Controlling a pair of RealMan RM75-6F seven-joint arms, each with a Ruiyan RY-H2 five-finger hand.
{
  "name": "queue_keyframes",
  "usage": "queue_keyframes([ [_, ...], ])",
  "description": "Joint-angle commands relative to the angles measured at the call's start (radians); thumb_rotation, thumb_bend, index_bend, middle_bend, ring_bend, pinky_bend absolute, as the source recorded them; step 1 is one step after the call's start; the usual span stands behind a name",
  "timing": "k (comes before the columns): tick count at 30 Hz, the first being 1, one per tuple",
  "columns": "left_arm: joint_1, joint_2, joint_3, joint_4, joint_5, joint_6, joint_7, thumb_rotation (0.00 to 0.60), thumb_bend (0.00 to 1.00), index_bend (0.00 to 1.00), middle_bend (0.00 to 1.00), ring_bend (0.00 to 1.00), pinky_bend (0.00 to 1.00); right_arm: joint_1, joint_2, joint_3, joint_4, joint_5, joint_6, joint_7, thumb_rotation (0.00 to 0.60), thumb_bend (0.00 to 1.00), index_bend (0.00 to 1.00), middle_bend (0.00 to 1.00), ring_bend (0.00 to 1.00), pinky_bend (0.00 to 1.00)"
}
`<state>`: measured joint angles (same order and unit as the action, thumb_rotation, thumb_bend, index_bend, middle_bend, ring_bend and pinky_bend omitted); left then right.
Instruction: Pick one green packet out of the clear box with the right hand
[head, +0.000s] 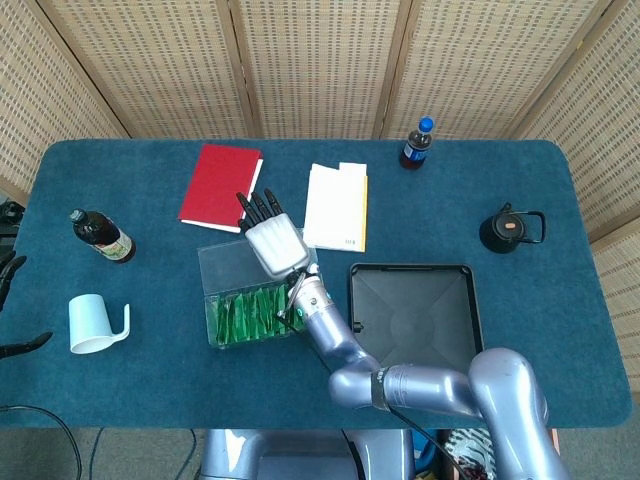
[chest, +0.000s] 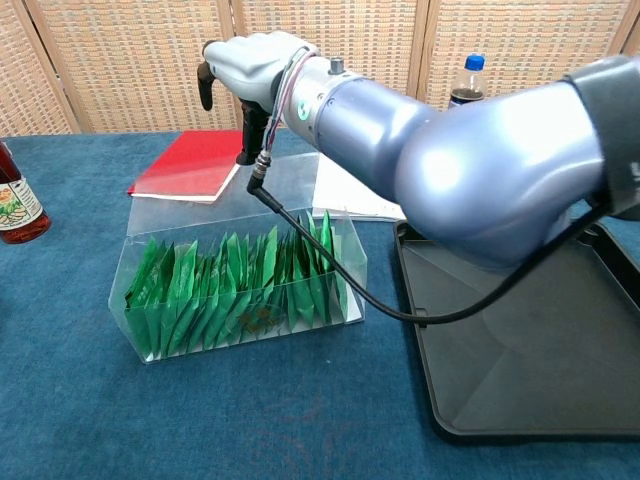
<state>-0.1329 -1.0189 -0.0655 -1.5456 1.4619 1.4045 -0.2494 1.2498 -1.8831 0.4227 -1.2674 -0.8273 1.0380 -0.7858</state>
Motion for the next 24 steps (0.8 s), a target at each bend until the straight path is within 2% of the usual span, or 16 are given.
queue_keyframes([
  [1,-0.001,0.0,0.002,-0.001,0.003,0.0,0.001,0.6,0.07,0.0,0.0,0.0,0.0,-0.042,0.074,-0.055,-0.095,-0.051,-0.007,0.011,0.6,0.36,0.33,0.01,0.0,0.0],
  [4,-0.002,0.0,0.004,-0.003,0.008,0.0,0.003,0.6,0.07,0.0,0.0,0.0,0.0,-0.067,0.123,-0.089,-0.153,-0.082,-0.022,0.026,0.6,0.36,0.33,0.01,0.0,0.0],
  [10,-0.004,-0.004,0.012,-0.011,0.025,0.002,0.021,0.6,0.07,0.0,0.0,0.0,0.0,-0.129,0.253,-0.186,-0.277,-0.229,-0.062,0.115,0.6,0.36,0.33,0.06,0.0,0.0],
  [16,-0.006,-0.013,0.022,-0.025,0.04,0.003,0.059,0.6,0.07,0.0,0.0,0.0,0.0,-0.2,0.353,-0.306,-0.335,-0.486,-0.046,0.273,0.6,0.36,0.37,0.1,0.0,0.0],
  [20,-0.008,-0.016,0.022,-0.03,0.036,0.0,0.076,0.6,0.07,0.0,0.0,0.0,0.0,-0.219,0.364,-0.336,-0.329,-0.571,-0.033,0.323,0.6,0.36,0.39,0.12,0.0,0.0],
  [24,-0.01,-0.02,0.021,-0.029,0.028,-0.005,0.084,0.6,0.07,0.0,0.0,0.0,0.0,-0.228,0.342,-0.341,-0.319,-0.594,-0.029,0.311,0.6,0.36,0.41,0.13,0.0,0.0],
])
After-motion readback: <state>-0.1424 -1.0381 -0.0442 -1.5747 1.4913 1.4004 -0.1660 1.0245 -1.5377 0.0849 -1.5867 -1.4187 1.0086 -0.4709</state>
